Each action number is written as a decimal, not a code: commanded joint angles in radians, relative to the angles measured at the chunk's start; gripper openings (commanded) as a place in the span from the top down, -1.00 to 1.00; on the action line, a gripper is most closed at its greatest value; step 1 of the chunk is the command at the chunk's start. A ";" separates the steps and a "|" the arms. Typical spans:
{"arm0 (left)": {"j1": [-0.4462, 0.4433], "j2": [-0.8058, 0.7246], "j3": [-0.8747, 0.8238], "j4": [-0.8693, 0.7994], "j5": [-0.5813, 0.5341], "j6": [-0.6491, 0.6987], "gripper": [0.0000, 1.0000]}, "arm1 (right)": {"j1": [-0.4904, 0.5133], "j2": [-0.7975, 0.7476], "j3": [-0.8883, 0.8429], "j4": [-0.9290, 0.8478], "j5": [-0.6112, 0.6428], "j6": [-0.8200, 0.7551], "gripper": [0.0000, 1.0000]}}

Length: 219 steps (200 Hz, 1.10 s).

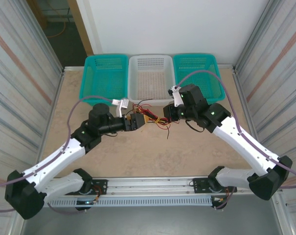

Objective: Untangle the cables

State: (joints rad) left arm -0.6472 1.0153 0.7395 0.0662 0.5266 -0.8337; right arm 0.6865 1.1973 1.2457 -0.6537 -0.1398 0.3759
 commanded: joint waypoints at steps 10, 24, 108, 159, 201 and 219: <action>-0.005 0.017 -0.009 0.087 -0.091 -0.039 -0.97 | -0.006 -0.054 0.010 0.072 -0.076 0.042 1.00; -0.005 0.024 -0.014 0.094 -0.117 -0.061 -0.97 | -0.006 -0.064 0.002 0.083 -0.084 0.050 1.00; -0.008 0.090 -0.088 0.323 -0.078 -0.238 -0.97 | 0.009 -0.052 -0.033 0.175 -0.150 0.111 1.00; 0.012 0.107 -0.108 0.391 -0.079 -0.281 -0.94 | 0.023 -0.037 -0.061 0.224 -0.188 0.130 1.00; 0.062 0.102 -0.114 0.419 -0.031 -0.324 -0.33 | 0.019 -0.044 -0.081 0.226 -0.170 0.130 1.00; 0.066 0.092 -0.111 0.387 -0.016 -0.307 0.00 | 0.009 -0.044 -0.083 0.226 -0.174 0.135 1.00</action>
State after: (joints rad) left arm -0.5900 1.1225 0.6388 0.4328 0.4736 -1.1435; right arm 0.7010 1.1591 1.1698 -0.4713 -0.2924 0.4896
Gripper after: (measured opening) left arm 0.610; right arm 0.084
